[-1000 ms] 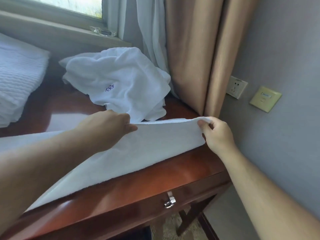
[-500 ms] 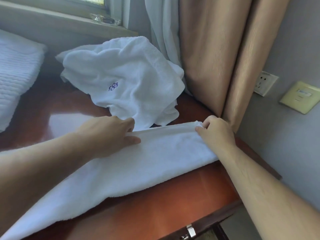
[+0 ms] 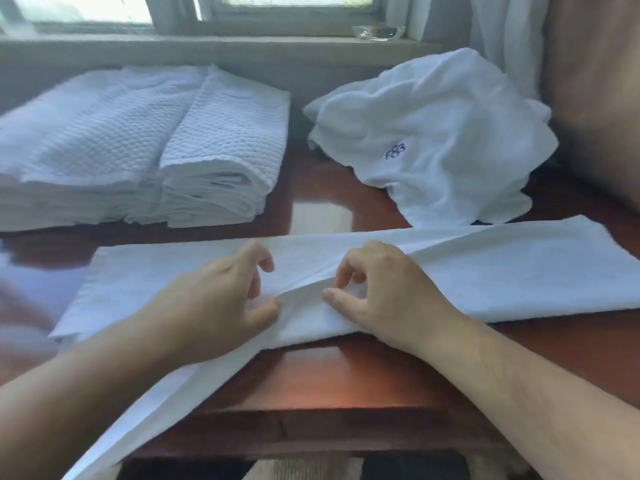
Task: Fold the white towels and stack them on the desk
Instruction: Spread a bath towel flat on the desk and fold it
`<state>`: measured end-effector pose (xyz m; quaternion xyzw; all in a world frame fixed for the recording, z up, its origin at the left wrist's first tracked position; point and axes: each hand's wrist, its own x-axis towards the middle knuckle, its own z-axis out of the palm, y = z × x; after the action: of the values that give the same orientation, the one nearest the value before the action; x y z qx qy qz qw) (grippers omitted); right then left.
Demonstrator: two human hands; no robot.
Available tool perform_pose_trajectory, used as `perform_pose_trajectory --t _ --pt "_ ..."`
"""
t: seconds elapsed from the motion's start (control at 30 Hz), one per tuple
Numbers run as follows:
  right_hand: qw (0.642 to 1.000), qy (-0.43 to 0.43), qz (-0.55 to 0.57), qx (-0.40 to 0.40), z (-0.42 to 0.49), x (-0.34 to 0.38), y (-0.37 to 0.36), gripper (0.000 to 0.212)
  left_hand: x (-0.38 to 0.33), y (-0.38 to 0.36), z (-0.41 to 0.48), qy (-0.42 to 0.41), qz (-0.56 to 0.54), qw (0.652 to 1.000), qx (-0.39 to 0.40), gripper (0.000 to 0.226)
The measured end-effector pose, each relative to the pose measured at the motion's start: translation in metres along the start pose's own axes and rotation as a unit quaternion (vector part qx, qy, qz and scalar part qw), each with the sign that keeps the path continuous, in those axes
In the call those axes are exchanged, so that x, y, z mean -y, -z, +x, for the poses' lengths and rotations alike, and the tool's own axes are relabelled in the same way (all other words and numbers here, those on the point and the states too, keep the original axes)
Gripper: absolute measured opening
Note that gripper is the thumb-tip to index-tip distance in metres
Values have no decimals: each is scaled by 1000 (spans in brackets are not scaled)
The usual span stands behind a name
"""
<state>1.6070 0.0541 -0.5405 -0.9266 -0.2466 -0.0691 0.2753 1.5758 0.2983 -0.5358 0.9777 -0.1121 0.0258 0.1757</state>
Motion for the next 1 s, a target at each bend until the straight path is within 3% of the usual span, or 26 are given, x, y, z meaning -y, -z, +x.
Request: perform_pose_trajectory --t 0.1,0.23,0.33,0.47,0.67,0.77,0.83,0.87,0.9,0.93,1.0 --pt "991 122 -11 47 0 43 -27 23 33 15 -37 28 -2 1000 -6 28" --pt "961 268 -51 54 0 83 -54 40 86 35 -70 75 -84 993 -48 12" --pt "939 333 -63 63 3 105 -71 46 116 37 -88 65 -118 990 -51 11" --pt "934 328 -62 127 13 124 -82 54 124 34 -92 52 -162 984 -49 19" --pt "940 310 2 145 26 136 -80 30 120 38 -90 51 -223 972 -47 28" --pt "956 250 110 110 44 142 -67 25 117 46 -95 94 -347 931 -64 44" --pt "966 207 134 79 65 147 -59 24 124 44 -96 139 -415 892 -118 45" --pt "971 193 128 67 77 148 -55 22 125 45 -101 131 -420 888 -131 47" --pt "975 183 115 59 89 148 -53 21 124 47 -98 124 -441 883 -104 55" --pt "978 173 102 54 100 147 -52 21 121 52 -94 138 -502 851 -70 70" --pt "983 154 83 47 122 143 -52 18 124 57 -88 115 -539 833 -45 66"
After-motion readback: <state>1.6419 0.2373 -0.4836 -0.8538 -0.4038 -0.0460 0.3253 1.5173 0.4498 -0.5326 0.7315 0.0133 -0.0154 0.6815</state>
